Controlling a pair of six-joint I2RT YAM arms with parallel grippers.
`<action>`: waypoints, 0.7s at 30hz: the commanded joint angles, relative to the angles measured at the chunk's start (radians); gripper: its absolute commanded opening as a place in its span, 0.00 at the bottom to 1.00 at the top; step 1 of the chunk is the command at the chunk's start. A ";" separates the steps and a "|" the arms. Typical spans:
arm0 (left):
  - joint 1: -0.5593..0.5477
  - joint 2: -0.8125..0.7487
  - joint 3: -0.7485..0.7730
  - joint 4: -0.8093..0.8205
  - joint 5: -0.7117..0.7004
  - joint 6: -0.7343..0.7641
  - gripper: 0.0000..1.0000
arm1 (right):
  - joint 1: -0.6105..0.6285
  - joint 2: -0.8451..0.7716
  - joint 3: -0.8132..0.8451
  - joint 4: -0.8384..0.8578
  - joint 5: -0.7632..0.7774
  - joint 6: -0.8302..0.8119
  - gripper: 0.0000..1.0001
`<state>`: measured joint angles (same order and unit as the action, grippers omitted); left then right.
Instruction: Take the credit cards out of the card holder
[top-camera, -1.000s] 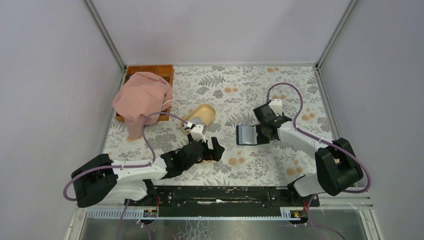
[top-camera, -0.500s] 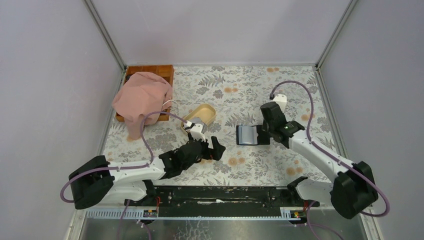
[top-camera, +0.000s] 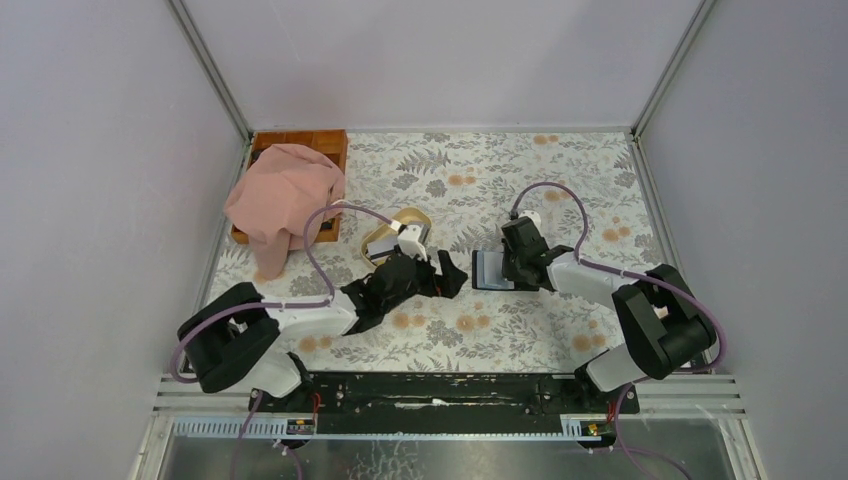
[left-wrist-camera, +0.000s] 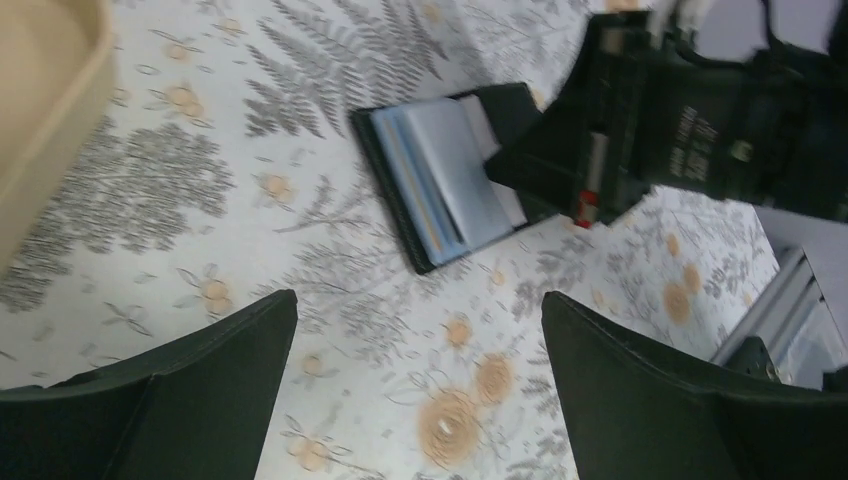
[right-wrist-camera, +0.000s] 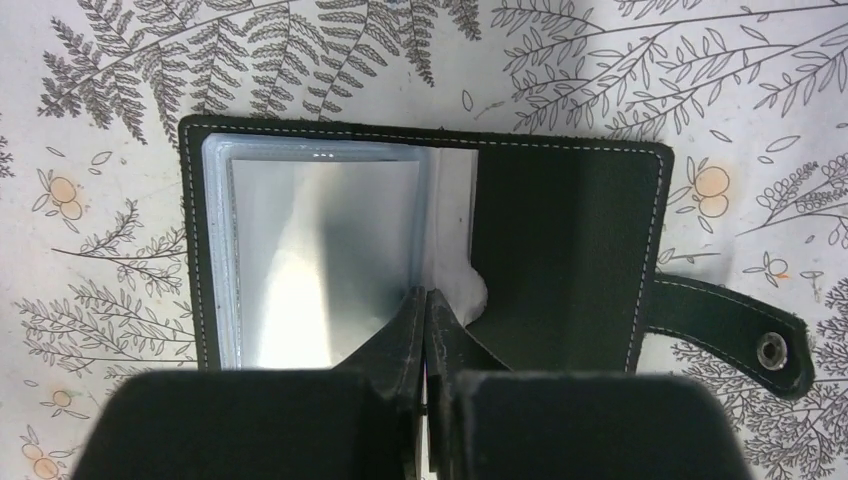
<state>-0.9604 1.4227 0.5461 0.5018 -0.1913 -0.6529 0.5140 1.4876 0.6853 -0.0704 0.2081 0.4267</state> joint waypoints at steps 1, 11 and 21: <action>0.099 0.036 -0.015 0.155 0.123 -0.029 1.00 | 0.005 0.045 0.011 0.070 -0.123 0.005 0.00; 0.185 0.167 -0.023 0.384 0.385 -0.166 0.93 | 0.064 -0.013 -0.077 0.135 -0.238 0.077 0.00; 0.240 0.316 0.070 0.468 0.507 -0.183 0.76 | 0.062 -0.016 -0.065 0.084 -0.150 0.053 0.00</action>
<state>-0.7601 1.6825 0.5476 0.8673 0.2157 -0.8299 0.5697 1.4742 0.6243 0.0429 0.0353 0.4770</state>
